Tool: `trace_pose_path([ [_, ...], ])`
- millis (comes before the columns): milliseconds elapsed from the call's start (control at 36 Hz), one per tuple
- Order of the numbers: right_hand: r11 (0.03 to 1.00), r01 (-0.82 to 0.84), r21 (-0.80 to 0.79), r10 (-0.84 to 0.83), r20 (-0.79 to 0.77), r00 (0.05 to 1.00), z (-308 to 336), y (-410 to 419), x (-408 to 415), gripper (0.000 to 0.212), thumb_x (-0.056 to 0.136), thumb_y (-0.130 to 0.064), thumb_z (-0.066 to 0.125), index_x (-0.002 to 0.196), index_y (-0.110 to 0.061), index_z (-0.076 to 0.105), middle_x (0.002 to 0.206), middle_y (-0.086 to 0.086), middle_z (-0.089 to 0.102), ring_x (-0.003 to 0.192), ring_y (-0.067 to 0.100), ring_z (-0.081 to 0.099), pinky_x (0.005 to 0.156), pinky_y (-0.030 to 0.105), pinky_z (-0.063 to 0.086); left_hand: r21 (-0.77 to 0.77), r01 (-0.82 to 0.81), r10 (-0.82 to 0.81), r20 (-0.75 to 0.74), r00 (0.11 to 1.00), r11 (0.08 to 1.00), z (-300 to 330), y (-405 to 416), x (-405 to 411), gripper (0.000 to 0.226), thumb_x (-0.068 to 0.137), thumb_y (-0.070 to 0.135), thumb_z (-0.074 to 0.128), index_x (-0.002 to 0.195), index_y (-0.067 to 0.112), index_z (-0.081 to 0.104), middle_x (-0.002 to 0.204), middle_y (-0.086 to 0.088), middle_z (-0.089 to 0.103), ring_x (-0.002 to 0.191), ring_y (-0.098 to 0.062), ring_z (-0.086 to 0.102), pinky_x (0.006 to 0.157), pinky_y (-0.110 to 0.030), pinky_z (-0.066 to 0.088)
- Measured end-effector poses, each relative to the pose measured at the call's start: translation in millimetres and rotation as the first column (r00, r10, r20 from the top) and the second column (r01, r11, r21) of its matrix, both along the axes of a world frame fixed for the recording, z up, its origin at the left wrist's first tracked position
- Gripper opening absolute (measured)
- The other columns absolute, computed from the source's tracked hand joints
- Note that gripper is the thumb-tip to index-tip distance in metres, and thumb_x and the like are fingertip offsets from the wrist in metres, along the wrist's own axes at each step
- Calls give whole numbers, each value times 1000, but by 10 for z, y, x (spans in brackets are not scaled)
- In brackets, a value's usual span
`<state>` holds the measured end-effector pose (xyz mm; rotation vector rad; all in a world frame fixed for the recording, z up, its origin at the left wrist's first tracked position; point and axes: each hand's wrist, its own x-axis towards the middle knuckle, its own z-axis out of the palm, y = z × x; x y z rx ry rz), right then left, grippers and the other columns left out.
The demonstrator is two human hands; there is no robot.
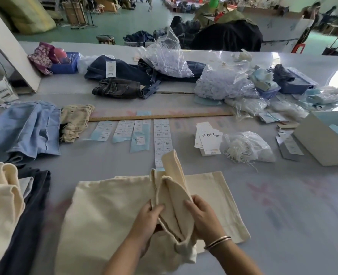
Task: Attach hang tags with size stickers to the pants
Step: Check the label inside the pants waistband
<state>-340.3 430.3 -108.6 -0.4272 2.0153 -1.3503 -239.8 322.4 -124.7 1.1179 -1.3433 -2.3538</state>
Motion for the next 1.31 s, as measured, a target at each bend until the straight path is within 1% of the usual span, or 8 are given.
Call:
trace_pose_path([
  [306,895,261,-362,-79,448,891,81,26,-127,11,86,-14,57,96,-10,57,77,13,64,71,24,59,67,36,48,30,70,-61,-218,974,997,103,-310,191,34,81,16,68,114,5,66,110,-17,70,100,-31,68,70,-31,56],
  [500,932,158,-325,-134,97,986,145,-3,-60,38,92,9,42,76,-16,67,71,-8,69,73,10,59,63,18,48,151,-20,59,-258,964,988,102,-102,134,40,87,29,57,118,5,65,114,-18,68,102,-31,66,80,-38,57],
  [639,1000,-15,-19,12,-166,986,200,-11,-26,28,78,-50,69,91,-26,66,97,-2,64,91,8,60,79,23,49,89,5,17,-242,970,996,133,72,55,30,86,22,58,108,7,71,106,-20,70,91,-29,70,68,-30,56],
  [750,982,-43,185,117,-408,906,189,-72,-49,35,73,-51,71,96,-32,54,99,-12,54,87,-1,52,70,10,40,71,24,-7,-240,971,997,154,153,6,29,86,22,59,107,7,72,107,-23,69,93,-31,70,70,-31,56],
  [944,993,0,116,38,-324,945,125,-75,-191,23,89,-19,57,76,0,62,64,7,55,62,18,47,59,32,37,-52,53,-59,-121,991,997,247,64,18,29,93,3,50,96,15,76,98,-15,73,87,-26,72,66,-27,56],
  [1083,997,51,-65,-55,-55,997,171,-57,-157,22,91,-10,53,83,8,61,72,13,57,69,22,50,64,37,40,-237,-186,193,5,981,953,364,-10,-45,35,84,-6,42,91,19,66,89,-10,70,79,-24,64,73,-41,53],
  [1194,999,-28,-31,19,-244,970,236,-101,-5,19,89,-12,57,81,4,60,72,21,58,64,18,48,59,32,40,-205,-147,132,-83,988,968,554,59,-112,26,78,18,53,104,20,57,103,-19,65,99,-35,63,88,-52,51],
  [1306,998,-59,-9,48,-462,886,309,-133,78,24,85,-11,60,70,4,51,68,19,53,59,13,39,56,28,33,-236,-133,116,-83,990,963,621,37,-129,63,64,57,69,108,14,56,106,-17,66,100,-31,65,91,-53,51],
])
